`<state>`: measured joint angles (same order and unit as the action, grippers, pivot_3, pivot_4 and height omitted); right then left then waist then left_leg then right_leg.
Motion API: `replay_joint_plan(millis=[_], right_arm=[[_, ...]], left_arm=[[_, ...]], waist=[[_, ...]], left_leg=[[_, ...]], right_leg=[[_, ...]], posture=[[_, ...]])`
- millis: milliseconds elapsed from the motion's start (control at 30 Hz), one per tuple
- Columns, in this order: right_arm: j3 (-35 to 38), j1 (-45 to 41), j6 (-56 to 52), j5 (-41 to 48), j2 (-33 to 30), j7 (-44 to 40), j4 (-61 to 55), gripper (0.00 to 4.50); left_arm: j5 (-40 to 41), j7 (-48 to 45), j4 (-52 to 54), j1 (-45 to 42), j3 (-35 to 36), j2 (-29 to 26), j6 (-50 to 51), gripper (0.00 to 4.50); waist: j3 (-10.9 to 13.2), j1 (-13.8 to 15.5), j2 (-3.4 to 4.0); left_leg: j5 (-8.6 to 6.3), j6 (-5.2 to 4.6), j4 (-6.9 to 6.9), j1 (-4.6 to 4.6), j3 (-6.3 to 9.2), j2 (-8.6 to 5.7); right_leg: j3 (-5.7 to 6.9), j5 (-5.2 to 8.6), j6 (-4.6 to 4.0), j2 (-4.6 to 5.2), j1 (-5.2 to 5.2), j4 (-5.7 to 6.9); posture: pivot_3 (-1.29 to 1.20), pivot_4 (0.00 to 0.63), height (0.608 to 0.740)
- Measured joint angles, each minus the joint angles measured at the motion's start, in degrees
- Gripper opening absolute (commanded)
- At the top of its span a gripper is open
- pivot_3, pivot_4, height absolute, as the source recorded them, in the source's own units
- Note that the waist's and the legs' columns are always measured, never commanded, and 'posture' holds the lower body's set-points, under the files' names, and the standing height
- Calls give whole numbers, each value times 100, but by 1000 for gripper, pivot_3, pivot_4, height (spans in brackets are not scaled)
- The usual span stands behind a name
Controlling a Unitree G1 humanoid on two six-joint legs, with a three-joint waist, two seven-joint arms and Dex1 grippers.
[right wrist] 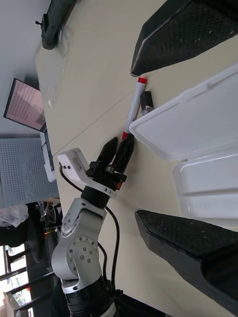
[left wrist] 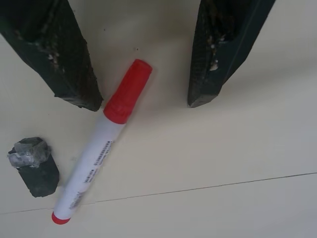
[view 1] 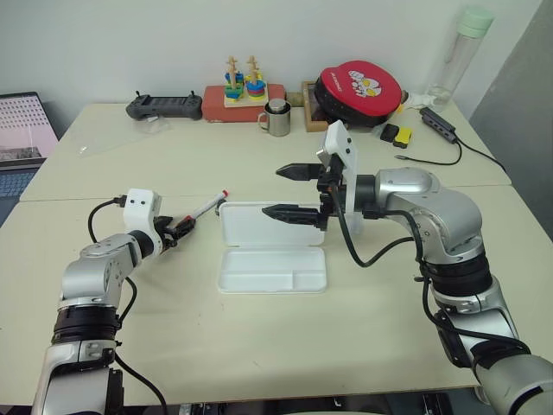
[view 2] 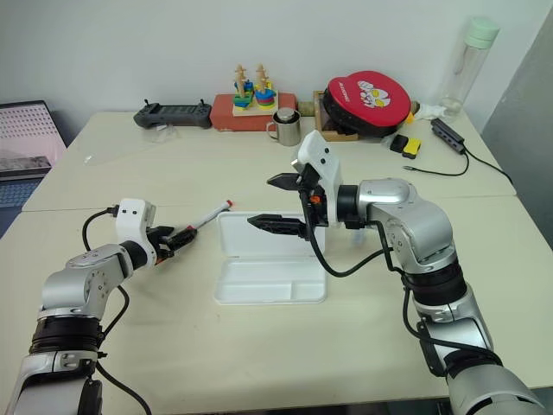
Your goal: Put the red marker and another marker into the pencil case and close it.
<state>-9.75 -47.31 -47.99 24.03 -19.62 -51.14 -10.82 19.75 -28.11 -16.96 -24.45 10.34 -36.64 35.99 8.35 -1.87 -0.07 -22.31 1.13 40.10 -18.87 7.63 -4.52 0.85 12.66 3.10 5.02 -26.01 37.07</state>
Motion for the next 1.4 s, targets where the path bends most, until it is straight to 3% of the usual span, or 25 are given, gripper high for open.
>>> replay_joint_plan(millis=[100,233,367,533,900,1400], right_arm=[[0,0,2,15,-16,8,0,4500],[0,1,7,46,-48,20,0,4500],[-2,3,22,95,-48,21,0,4500],[-13,6,87,140,-50,38,4,4500],[-34,120,133,177,-84,139,63,4500],[-34,121,141,190,-115,172,63,4500]], left_arm=[[-14,129,-163,-58,131,57,-107,2072],[70,248,-280,-176,595,85,-359,1268],[316,81,-178,-191,836,61,-388,1211],[610,-142,-47,-233,1116,53,-388,2075],[275,-495,-517,-608,752,-203,-624,4467],[156,-480,-538,-468,674,-183,-767,4467]], waist=[[0,-1,0],[-1,-12,-3],[-1,-12,-3],[-2,-15,-3],[-2,-27,-4],[-2,-56,-4]], left_leg=[[0,0,0,0,0,0],[0,0,1,-3,-1,1],[0,0,0,-3,0,1],[0,0,0,-3,0,1],[0,0,1,-3,-2,1],[0,0,1,-3,1,0]], right_leg=[[1,0,0,0,-1,0],[1,0,0,-1,-5,0],[0,0,0,0,-4,0],[0,0,0,0,-4,0],[1,0,0,-1,-4,0],[1,0,0,0,-4,0]], posture=[[0,150,740],[0,150,740],[0,150,740],[0,150,740],[0,150,740],[0,150,740]])
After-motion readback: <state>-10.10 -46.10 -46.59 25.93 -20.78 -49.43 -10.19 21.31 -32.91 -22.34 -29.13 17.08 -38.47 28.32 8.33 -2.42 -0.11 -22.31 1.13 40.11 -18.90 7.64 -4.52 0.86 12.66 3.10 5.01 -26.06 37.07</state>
